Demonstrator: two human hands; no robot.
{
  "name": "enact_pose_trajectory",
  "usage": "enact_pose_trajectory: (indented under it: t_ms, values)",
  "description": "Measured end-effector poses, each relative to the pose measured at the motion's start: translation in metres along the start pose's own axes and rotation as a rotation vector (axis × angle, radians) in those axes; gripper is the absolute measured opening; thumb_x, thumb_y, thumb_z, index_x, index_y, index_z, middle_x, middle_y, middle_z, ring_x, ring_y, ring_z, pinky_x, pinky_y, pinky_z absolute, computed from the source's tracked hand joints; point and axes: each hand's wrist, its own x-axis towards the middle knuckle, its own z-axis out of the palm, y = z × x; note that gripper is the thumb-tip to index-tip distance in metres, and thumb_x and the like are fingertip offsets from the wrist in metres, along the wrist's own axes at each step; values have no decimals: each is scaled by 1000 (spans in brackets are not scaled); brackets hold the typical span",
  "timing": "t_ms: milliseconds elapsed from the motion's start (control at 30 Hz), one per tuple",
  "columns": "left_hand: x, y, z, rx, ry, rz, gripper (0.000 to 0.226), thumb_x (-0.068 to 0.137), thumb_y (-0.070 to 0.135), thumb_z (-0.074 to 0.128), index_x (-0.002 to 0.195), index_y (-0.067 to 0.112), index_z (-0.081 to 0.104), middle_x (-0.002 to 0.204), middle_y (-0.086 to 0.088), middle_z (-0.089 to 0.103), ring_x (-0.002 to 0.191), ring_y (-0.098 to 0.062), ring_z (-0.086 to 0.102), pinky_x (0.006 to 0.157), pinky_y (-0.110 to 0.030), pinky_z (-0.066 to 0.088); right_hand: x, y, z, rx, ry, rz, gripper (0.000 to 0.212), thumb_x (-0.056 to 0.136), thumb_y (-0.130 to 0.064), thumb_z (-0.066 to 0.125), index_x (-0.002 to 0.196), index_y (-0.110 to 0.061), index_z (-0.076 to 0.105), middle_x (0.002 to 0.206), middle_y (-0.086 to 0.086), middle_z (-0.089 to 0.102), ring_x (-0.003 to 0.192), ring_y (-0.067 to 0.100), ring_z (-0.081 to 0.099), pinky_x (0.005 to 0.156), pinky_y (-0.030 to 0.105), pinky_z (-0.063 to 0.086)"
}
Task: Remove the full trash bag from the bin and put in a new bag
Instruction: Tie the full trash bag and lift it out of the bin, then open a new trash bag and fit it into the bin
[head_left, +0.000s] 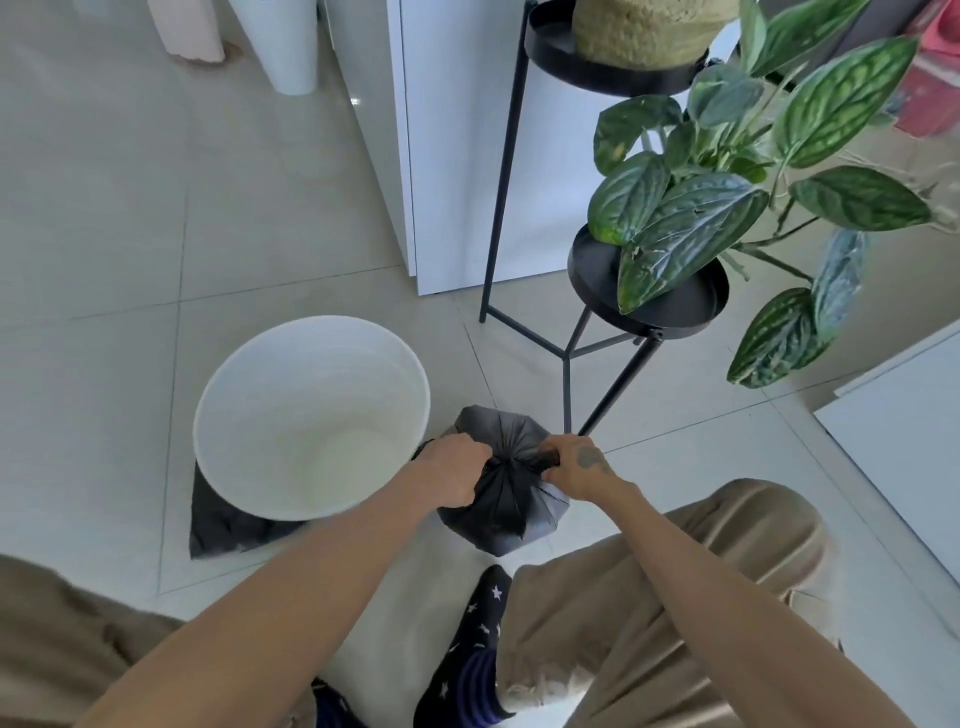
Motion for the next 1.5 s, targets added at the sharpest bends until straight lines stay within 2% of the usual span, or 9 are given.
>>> enact_pose_trajectory:
  t_ms: [167,367,467,667,800,1067,1233,1367,1500]
  values:
    - [-8,5,-10,7,15,35,27,89,18,59,114,10,61,116,-12,64,107,-33,62,81,-39,51,-9,-19,-20,3,98,-85,50,81,-27,77,128,-15,64,131,6,62,124,25,55,104,32,44]
    - [-41,-2,-50,-5,230,37,19,92,15,56,110,12,61,108,-10,66,97,-32,64,69,-35,43,-16,-59,-46,4,112,-204,38,85,-28,73,119,-11,68,121,8,68,112,26,61,98,40,50]
    - [-67,-24,-64,-47,332,-22,18,91,16,54,107,15,63,103,-8,67,96,-32,64,70,-35,44,-15,-90,-51,89,145,-259,35,89,-23,69,123,-13,68,124,4,68,102,19,64,95,29,49]
    - [-119,-100,-71,-249,587,-236,33,98,26,55,130,24,63,118,2,72,108,-23,64,90,-38,50,-4,-153,-49,174,189,-377,36,94,-19,64,129,-13,63,130,3,65,105,19,64,94,31,51]
    - [-142,-152,-58,-389,758,-444,24,95,27,60,116,23,71,97,5,76,93,-21,67,84,-34,51,11,-180,-37,210,245,-400,34,93,-20,66,127,-16,63,131,2,58,104,17,59,91,33,52]
    - [-159,-232,11,-773,1060,-874,15,91,12,61,86,12,75,76,-2,73,67,-19,64,64,-29,53,50,-199,-14,101,293,-345,34,95,-13,63,129,-13,63,149,7,45,132,29,47,110,35,37]
    - [-145,-259,88,-951,804,-1112,18,92,15,57,80,10,70,75,-3,68,71,-22,62,58,-28,48,64,-197,1,191,286,-333,35,94,-7,62,128,-11,62,140,9,56,124,31,54,107,39,43]
    - [-130,-271,139,-1029,571,-1169,5,88,16,64,89,12,61,87,-4,62,80,-22,58,72,-35,54,62,-198,9,295,332,-313,35,94,-4,61,128,-12,62,131,9,61,118,31,57,100,34,43]
    - [-110,-280,181,-1119,513,-1230,36,82,22,72,109,3,59,100,-10,63,89,-26,61,73,-36,55,61,-200,17,358,369,-296,36,93,-2,62,127,-12,62,132,11,62,121,34,56,103,42,44]
